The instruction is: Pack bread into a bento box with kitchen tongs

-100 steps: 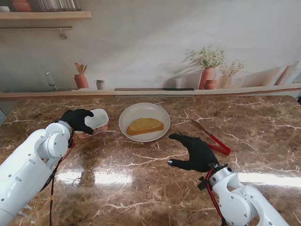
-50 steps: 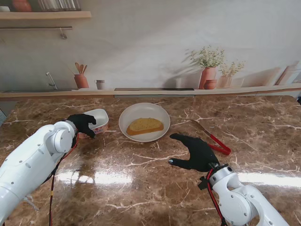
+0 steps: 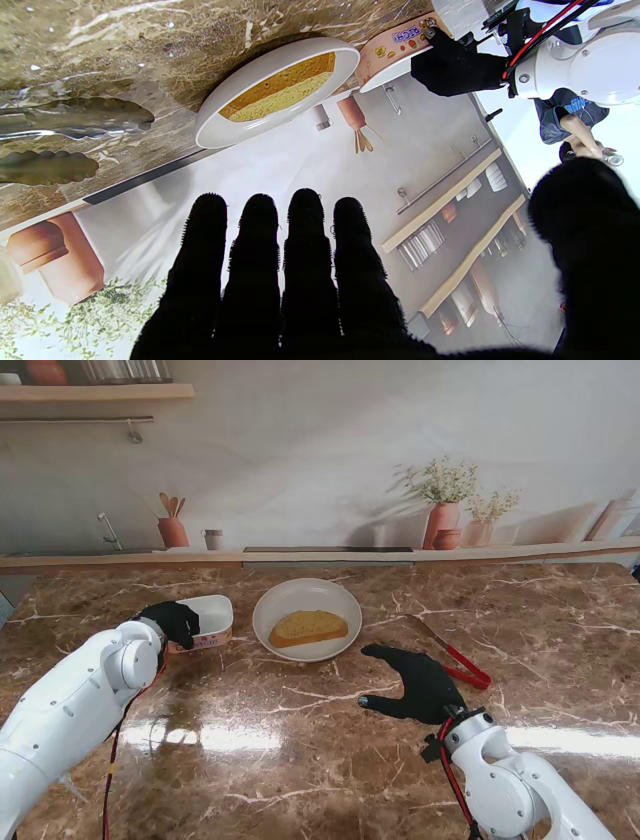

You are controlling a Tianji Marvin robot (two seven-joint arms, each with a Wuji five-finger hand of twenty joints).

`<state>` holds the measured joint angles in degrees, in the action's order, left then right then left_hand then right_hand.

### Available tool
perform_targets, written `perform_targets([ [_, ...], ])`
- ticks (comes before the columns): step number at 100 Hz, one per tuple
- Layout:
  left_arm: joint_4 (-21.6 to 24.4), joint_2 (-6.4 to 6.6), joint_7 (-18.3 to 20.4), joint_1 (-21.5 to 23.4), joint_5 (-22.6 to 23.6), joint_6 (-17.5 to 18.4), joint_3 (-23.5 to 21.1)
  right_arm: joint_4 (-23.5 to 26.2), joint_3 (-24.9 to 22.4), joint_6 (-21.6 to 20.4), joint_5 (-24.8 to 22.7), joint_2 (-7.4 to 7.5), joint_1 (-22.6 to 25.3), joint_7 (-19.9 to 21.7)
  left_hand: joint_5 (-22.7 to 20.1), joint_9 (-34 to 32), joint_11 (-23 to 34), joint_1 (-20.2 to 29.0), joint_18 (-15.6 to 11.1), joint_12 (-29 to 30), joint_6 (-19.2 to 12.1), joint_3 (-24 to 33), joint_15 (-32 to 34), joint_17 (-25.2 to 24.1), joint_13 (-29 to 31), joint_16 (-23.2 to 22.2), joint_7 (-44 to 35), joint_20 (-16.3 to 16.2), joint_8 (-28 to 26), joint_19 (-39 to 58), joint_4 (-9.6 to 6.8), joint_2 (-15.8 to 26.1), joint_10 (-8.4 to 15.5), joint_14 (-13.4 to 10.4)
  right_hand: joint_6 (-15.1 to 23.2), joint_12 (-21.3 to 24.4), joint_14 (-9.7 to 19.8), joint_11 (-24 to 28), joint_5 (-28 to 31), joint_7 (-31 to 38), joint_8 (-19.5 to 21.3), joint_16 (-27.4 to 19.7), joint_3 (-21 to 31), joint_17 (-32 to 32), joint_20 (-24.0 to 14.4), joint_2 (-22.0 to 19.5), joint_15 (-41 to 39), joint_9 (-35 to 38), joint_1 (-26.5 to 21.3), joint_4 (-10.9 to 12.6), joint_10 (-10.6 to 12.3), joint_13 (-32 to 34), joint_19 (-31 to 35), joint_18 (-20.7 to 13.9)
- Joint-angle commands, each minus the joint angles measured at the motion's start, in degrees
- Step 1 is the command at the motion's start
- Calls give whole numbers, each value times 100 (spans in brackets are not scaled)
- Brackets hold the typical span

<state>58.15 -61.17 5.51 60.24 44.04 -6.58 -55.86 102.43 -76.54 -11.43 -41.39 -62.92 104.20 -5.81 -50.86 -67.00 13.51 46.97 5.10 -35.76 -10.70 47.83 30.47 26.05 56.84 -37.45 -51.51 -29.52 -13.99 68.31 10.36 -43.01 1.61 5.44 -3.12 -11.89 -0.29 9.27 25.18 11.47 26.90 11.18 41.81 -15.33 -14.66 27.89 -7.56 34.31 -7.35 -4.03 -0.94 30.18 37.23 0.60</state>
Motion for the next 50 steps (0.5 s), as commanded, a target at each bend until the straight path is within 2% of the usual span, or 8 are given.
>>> perform_targets([
  [1, 35, -11, -63, 120, 28, -31, -48, -61, 10, 29, 30, -15, 27, 51, -426, -523, -42, 197, 212, -111, -290, 190, 260, 173, 304, -196, -303, -129, 158, 348, 103, -6, -31, 194, 109, -68, 87, -9, 35, -23, -32, 75, -81, 11, -123, -114, -1, 36, -177, 180, 147, 45, 13, -22],
  [11, 189, 11, -58, 305, 111, -19, -236, -87, 20, 25, 32, -20, 26, 18, -650, -712, 98, 67, 312, -220, -449, 387, 375, 305, 491, -263, -590, -149, 260, 458, 129, -42, -48, 222, 114, -80, 91, -3, 42, -19, -33, 81, -96, 10, -131, -120, -4, 42, -197, 183, 142, 47, 16, -22],
  [25, 545, 16, -172, 696, 225, 13, -648, -115, 33, 26, 39, -28, 27, -32, -636, -840, 217, -153, 422, -432, -508, 743, 544, 433, 684, -271, -637, -203, -233, 575, 186, -130, -154, 274, 115, -88, 93, -4, 49, -16, -36, 84, -111, 6, -138, -129, 1, 45, -204, 185, 141, 37, 17, -24],
  [31, 816, 16, -240, 933, 321, 0, -884, -121, 38, 21, 42, -33, 27, -57, -678, -892, 167, -197, 425, -456, -501, 802, 544, 509, 767, -242, -521, -207, -405, 594, 177, -177, -174, 269, 111, -91, 84, -6, 49, -16, -37, 86, -114, 6, -141, -133, -1, 46, -214, 187, 145, 44, 16, -28],
  [50, 2010, 26, -233, 1804, 678, -79, -1614, -131, 40, -36, 14, -45, 39, -158, -781, -1020, 113, -227, 469, -441, -354, 861, 568, 652, 933, -208, -440, -208, -386, 645, 160, -284, -232, 305, 114, -97, 86, -9, 57, -14, -41, 90, -125, 0, -147, -138, -6, 54, -227, 190, 148, 60, 16, -27],
])
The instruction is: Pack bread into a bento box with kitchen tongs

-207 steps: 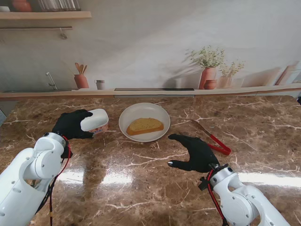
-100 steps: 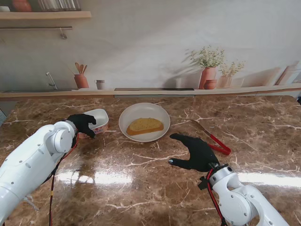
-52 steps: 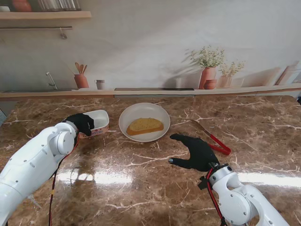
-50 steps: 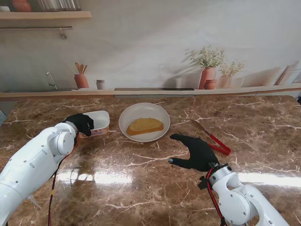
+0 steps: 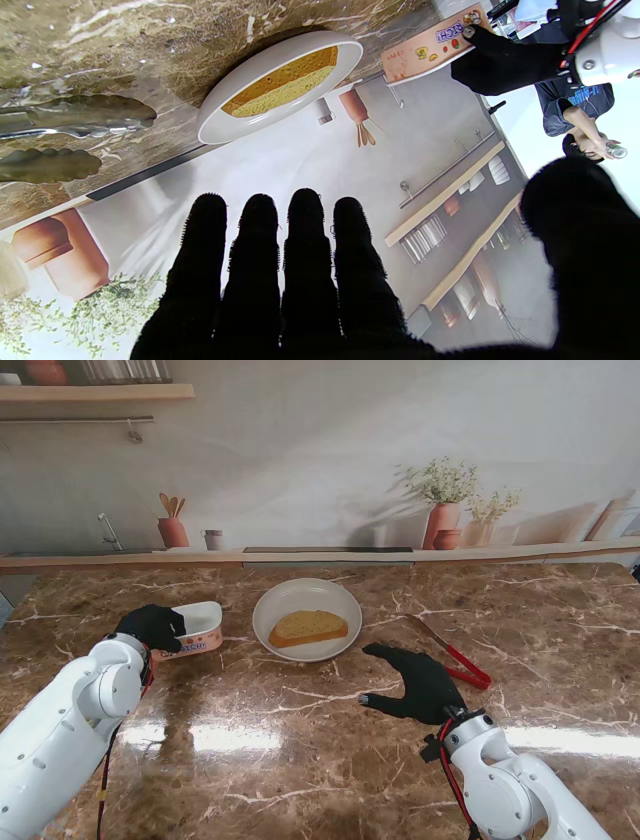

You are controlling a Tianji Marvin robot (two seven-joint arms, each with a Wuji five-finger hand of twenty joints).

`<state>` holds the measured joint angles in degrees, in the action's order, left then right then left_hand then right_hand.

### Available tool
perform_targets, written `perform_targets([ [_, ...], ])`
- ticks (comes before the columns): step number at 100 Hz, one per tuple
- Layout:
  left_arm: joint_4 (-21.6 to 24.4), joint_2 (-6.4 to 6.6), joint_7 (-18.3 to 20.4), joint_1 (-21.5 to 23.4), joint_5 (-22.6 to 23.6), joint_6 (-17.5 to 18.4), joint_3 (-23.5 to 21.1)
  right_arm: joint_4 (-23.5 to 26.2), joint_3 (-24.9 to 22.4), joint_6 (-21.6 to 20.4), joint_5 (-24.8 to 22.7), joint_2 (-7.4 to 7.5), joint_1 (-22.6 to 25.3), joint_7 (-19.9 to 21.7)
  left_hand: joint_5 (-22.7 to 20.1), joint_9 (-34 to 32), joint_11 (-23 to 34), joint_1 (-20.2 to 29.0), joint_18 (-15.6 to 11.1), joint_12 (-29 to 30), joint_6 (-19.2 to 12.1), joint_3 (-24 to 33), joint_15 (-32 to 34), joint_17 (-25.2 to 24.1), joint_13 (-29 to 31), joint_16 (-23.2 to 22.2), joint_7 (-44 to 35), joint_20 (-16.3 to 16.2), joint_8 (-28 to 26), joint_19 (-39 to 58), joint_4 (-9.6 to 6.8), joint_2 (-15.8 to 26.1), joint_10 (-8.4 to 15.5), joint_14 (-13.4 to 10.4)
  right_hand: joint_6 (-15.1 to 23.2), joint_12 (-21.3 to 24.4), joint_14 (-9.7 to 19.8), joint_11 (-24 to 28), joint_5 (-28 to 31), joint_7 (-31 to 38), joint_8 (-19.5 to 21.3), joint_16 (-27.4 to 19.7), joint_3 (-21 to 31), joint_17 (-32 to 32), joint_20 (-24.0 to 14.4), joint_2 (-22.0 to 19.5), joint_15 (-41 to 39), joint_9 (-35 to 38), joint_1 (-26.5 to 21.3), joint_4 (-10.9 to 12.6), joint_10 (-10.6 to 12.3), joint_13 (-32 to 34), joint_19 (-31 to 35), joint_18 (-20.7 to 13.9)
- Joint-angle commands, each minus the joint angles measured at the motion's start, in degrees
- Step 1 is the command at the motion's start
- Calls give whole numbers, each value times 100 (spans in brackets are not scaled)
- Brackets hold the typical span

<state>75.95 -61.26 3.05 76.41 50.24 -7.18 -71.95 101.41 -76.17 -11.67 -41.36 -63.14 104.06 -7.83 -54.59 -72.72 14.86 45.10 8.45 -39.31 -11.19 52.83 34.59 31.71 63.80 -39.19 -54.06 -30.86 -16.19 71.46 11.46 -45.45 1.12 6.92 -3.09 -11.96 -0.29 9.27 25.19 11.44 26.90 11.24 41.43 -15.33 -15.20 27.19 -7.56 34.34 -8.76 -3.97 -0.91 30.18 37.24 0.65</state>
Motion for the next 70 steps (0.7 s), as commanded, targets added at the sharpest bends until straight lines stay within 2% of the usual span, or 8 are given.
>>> perform_targets([
  [1, 301, 37, 26, 236, 80, -21, -38, -30, 3, -15, 9, -23, 54, 39, -408, -453, -24, -46, 134, -86, -303, 363, 156, 87, 239, -33, -181, -73, -164, 331, 49, -45, -180, 157, 111, -90, 81, -8, 55, -10, -41, 84, -88, -1, -93, -68, -5, 53, -87, 184, 141, 58, 17, -33],
  [8, 724, 32, 60, 556, 146, -27, -217, -30, 3, -33, -2, -28, 62, 1, -442, -498, -34, -57, 153, -82, -249, 397, 191, 123, 298, -33, -168, -85, -135, 371, 36, -96, -276, 195, 111, -92, 85, -10, 58, -9, -43, 84, -94, -3, -96, -68, -4, 56, -95, 185, 142, 60, 17, -28],
  [20, 1427, 24, 163, 1090, 192, -40, -400, -17, 4, -46, -8, -39, 87, -66, -469, -539, -54, -70, 196, -77, -176, 422, 241, 164, 353, -31, -148, -105, -87, 437, 29, -118, -295, 226, 119, -94, 88, -11, 63, -6, -45, 85, -99, -6, -99, -69, -4, 60, -101, 185, 132, 62, 18, -31],
  [38, 2318, 22, 386, 1762, 171, -99, -425, -12, 9, -65, -22, -45, 102, -115, -471, -572, -65, -80, 233, -77, -111, 434, 293, 201, 390, -31, -139, -126, -59, 507, -8, -117, -316, 250, 117, -95, 86, -12, 74, -1, -48, 84, -104, -9, -102, -80, -4, 70, -110, 187, 139, 66, 19, -31],
  [51, 2673, 3, 360, 2138, -26, -148, -225, -33, 30, -52, -37, -52, 90, -165, -470, -575, -79, -78, 259, -70, -68, 428, 313, 220, 404, -24, -124, -132, -43, 561, -43, -100, -322, 267, 121, -95, 85, -14, 82, 4, -50, 84, -119, -9, -105, -92, -4, 69, -142, 184, 141, 64, 22, -22],
  [70, 2911, -5, 228, 2459, -94, -111, 164, -56, 41, -67, -49, -55, 85, -201, -466, -576, -93, -65, 273, -64, -12, 400, 324, 224, 403, -12, -97, -121, -9, 601, -65, -87, -350, 280, 124, -95, 87, -14, 85, 5, -54, 83, -138, -5, -107, -105, -4, 72, -152, 184, 133, 63, 22, -23],
])
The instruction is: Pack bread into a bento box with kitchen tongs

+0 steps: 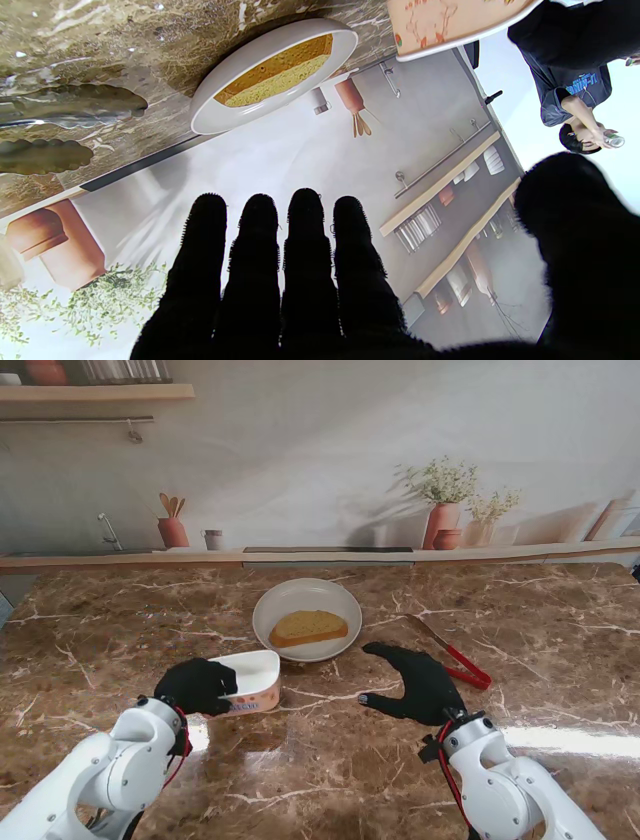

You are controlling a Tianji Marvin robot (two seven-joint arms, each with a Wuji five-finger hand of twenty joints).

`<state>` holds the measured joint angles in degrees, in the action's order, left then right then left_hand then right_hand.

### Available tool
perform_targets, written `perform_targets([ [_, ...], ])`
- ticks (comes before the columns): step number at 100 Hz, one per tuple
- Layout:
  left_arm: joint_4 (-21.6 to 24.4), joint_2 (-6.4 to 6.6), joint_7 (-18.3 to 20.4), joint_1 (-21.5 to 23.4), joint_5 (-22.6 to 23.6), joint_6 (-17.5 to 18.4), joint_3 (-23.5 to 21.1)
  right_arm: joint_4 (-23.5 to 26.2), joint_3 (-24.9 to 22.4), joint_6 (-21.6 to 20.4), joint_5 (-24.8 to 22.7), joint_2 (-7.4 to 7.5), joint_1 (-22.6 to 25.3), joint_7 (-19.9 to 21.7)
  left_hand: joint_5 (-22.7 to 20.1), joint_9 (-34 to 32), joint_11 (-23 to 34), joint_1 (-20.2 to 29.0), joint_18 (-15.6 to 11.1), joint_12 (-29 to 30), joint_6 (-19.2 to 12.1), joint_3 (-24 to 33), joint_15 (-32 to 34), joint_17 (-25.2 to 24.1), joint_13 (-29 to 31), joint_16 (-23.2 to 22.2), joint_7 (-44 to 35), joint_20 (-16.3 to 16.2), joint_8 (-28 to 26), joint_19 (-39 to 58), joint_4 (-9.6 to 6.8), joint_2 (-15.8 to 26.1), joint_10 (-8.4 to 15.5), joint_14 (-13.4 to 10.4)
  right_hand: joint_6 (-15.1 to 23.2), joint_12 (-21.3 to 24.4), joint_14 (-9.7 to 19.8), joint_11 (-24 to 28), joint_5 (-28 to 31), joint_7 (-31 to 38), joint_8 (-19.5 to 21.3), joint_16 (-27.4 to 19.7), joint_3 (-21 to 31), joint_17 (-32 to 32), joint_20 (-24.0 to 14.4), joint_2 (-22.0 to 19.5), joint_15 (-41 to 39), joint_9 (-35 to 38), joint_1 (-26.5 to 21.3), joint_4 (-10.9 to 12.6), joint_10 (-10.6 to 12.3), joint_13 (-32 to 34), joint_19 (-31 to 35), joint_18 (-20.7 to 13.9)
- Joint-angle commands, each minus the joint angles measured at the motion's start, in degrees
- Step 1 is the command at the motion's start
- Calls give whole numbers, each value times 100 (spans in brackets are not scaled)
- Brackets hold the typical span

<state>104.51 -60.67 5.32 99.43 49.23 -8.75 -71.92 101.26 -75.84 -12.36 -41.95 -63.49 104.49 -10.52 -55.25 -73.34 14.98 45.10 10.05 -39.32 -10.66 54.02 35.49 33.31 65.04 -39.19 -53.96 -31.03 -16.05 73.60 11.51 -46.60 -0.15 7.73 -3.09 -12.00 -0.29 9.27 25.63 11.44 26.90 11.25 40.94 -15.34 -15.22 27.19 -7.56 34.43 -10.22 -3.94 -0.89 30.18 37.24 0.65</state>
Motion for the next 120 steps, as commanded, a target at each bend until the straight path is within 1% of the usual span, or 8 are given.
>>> perform_targets([
  [1, 61, -63, -6, 165, 6, 52, 184, -41, 9, 1, 10, -20, 42, 67, -403, -518, -105, -70, 115, -61, -65, 275, 236, 64, 280, -11, -105, -104, -19, 391, -69, 32, -218, 199, 124, -90, 88, -16, 41, 5, -54, 82, -90, -8, -105, -104, -4, 59, -6, 181, 134, 62, 23, -25],
  [64, -621, -185, -767, -570, -225, -270, 1921, -114, 22, 30, 114, -38, 40, 32, -405, -460, 69, -129, 57, 296, 5, -174, 428, 240, 431, 27, -12, -23, 433, 695, 77, 201, -166, 125, 131, -89, 86, -10, 64, 17, -65, 80, -157, -25, -119, -192, -11, 69, -70, 186, 130, 72, 50, -9],
  [78, -712, -162, -722, -680, -117, -253, 2033, -120, 2, 43, 120, -41, 51, 27, -284, -285, 172, -272, -107, 366, -53, -429, 411, 66, 259, -5, 35, -25, 441, 716, 107, 135, -48, 14, 127, -89, 72, -8, 64, 19, -68, 82, -166, -20, -120, -196, -16, 72, -79, 190, 126, 77, 51, 0],
  [94, -644, -147, -702, -587, -74, -186, 1958, -148, -17, 63, 139, -44, 45, 26, 23, 588, 1159, -633, -207, 1282, 88, -1296, 206, -186, -59, -62, 324, -62, 282, 540, 133, -69, -112, -18, 134, -88, 75, -7, 73, 24, -69, 82, -173, -17, -120, -207, -15, 75, -92, 192, 128, 75, 50, -1],
  [99, -613, -152, -729, -526, -105, -131, 1903, -156, -22, 73, 147, -46, 45, 23, 61, 814, 1197, -936, -222, 1466, 279, -1194, 64, -346, -268, -53, 680, -63, 113, 406, 154, -66, -147, 7, 137, -87, 64, -7, 77, 27, -69, 82, -178, -18, -120, -211, -16, 76, -94, 192, 132, 77, 51, 2],
  [103, -567, -149, -731, -473, -111, -78, 1846, -159, -26, 79, 145, -46, 46, 20, 83, 968, 1190, -1262, -236, 1522, 391, -1061, -24, -420, -382, -43, 1030, -90, -155, 338, 94, 21, -139, -13, 135, -87, 70, -5, 81, 29, -70, 81, -184, -17, -120, -207, -14, 80, -92, 192, 130, 73, 50, 0],
  [108, -511, -156, -746, -399, -164, -6, 1768, -159, -31, 86, 140, -46, 48, 16, 176, 1197, 1116, -1596, -267, 1585, 565, -952, -222, -570, -566, 40, 1359, -65, -363, 167, -255, 150, -162, 5, 133, -87, 68, -6, 72, 25, -72, 81, -184, -17, -119, -207, -14, 77, -93, 193, 131, 72, 50, -5],
  [120, -419, -217, -1054, -231, -319, 199, 1594, -153, -52, 98, 115, -46, 44, 9, 463, 1690, 971, -1788, -316, 1721, 699, -1458, -601, -899, -1035, 198, 1817, -3, -447, -231, -312, 321, -165, 30, 132, -87, 76, -4, 72, 26, -74, 81, -185, -14, -116, -206, -15, 79, -87, 195, 138, 72, 45, -9],
])
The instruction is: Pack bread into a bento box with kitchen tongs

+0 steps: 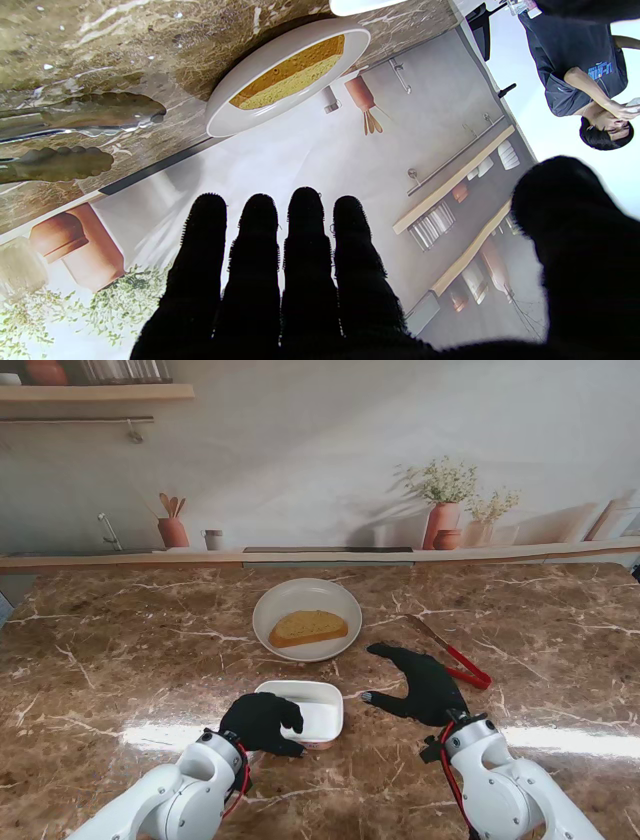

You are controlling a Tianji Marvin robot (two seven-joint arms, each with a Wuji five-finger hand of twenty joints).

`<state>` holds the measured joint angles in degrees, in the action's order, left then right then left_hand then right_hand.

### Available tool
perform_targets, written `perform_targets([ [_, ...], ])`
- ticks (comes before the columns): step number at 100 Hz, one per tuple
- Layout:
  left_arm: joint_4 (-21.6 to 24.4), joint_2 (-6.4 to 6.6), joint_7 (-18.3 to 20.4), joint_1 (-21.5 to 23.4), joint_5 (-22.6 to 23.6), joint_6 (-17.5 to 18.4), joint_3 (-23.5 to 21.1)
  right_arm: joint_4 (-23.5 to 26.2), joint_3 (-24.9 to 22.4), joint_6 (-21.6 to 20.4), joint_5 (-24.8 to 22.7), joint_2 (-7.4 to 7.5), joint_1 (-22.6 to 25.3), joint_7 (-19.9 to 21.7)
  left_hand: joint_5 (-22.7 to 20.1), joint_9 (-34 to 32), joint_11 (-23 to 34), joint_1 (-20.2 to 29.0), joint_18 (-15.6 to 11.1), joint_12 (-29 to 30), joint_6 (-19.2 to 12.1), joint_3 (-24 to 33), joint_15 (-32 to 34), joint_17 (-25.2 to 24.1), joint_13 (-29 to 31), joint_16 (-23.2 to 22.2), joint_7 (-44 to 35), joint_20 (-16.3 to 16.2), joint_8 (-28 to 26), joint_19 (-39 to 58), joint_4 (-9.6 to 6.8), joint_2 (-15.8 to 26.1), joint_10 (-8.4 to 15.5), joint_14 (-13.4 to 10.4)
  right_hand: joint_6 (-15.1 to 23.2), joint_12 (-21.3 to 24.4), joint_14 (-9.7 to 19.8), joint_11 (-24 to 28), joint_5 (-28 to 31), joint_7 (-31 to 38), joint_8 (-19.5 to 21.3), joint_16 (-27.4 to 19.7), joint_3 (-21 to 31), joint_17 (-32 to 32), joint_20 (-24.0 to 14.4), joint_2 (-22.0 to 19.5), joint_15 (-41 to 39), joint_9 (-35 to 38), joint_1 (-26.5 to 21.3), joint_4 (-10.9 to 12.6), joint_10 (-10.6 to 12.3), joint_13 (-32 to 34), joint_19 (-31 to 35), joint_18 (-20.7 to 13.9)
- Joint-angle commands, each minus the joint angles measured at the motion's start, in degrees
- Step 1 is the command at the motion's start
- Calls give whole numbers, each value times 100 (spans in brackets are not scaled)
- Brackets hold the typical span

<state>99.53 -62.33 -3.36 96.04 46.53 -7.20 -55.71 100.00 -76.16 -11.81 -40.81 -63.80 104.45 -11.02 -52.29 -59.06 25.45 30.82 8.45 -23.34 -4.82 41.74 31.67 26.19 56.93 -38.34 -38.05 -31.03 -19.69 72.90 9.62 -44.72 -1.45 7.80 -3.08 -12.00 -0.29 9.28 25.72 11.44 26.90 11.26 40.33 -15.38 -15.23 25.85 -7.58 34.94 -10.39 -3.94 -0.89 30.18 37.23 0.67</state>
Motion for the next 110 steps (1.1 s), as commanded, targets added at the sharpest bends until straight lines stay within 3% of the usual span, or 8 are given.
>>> perform_targets([
  [1, 83, -62, -239, 122, -67, 65, -42, -26, -24, 45, -4, -15, 47, 57, 197, 308, -96, -367, -158, 135, 124, -256, -254, -227, -278, 128, 259, 7, -76, -201, -125, 142, -36, 28, 129, -86, 75, -6, 61, 26, -74, 81, -124, -10, -115, -71, -14, 24, -70, 195, 138, 76, 45, -11],
  [19, 57, -271, -1249, 300, -362, 500, -427, 2, -224, 138, -157, 7, 47, 121, 623, 969, -393, -456, -333, 375, 190, -814, -952, -751, -1053, 550, 860, 238, 166, -1032, -212, 493, 44, 8, 152, -86, 45, -6, 75, 32, -75, 74, -120, 66, -100, -68, 10, 28, -74, 196, 142, 15, 5, 26],
  [31, 110, -352, -1523, 431, -579, 708, -848, 15, -505, 294, -402, 48, 41, 269, 951, 1508, -594, -442, -518, 582, 297, -1234, -1309, -1163, -1659, 857, 1405, 386, 402, -1563, -262, 687, 82, -59, 135, -76, 69, -44, 17, 5, -85, 65, -121, 230, -83, 3, 54, -35, -72, 193, 141, -117, -81, 50],
  [68, 133, -287, -774, 684, -1227, 1409, -2275, -557, -969, 797, -1025, 209, -459, 937, 2008, 3226, -1136, -173, -1171, 1027, 520, -2847, -2266, -2315, -3369, 1735, 2713, 936, 1025, -2975, -487, 1414, 344, -723, -207, 7, 348, -319, -809, -408, -108, -52, 325, 799, 9, 1062, 346, -936, 79, 100, 131, -987, -801, -302],
  [87, -112, -217, -320, 537, -1440, 1725, -2529, -1116, -759, 1272, -1216, 300, -937, 1374, 2213, 3520, -1207, 76, -1353, 1103, 475, -3522, -2381, -2571, -3682, 1907, 2843, 1065, 1118, -3229, -595, 1666, 469, -938, -674, 60, 363, -415, -1769, -1300, -79, -40, 333, 1249, -171, 1052, 415, -2266, 395, -2, -21, -1812, -1169, -439],
  [93, -186, -202, -255, 481, -1451, 1791, -2541, -1369, -618, 1446, -1248, 315, -1130, 1410, 2205, 3514, -1198, 94, -1378, 1094, 467, -3529, -2384, -2559, -3668, 1900, 2827, 1069, 1109, -3233, -601, 1676, 474, -952, -791, -105, 344, -271, -1695, -1406, -912, 68, 307, 1382, -422, 1045, 375, -2567, 454, -47, -84, -2018, -1255, -439],
  [105, -260, -181, -151, 408, -1457, 1819, -2530, -1827, -321, 1743, -1263, 358, -1511, 1612, 2189, 3519, -1196, 126, -1370, 1087, 470, -3532, -2398, -2562, -3668, 1892, 2792, 1071, 1089, -3237, -614, 1702, 473, -956, -878, -138, 421, -446, -1674, -1464, -1260, 114, 225, 1722, -559, 1030, 414, -2678, 447, -108, -118, -2385, -1329, -473],
  [110, -279, -181, -146, 388, -1478, 1827, -2514, -2031, -174, 1869, -1265, 372, -1670, 1672, 2184, 3517, -1195, 147, -1373, 1085, 476, -3536, -2399, -2551, -3664, 1888, 2780, 1068, 1082, -3230, -619, 1693, 459, -941, -934, -358, 400, -612, -1626, -1437, -1817, 148, 172, 1837, -752, 1017, 421, -2678, 429, -108, -153, -2469, -1401, -463],
])
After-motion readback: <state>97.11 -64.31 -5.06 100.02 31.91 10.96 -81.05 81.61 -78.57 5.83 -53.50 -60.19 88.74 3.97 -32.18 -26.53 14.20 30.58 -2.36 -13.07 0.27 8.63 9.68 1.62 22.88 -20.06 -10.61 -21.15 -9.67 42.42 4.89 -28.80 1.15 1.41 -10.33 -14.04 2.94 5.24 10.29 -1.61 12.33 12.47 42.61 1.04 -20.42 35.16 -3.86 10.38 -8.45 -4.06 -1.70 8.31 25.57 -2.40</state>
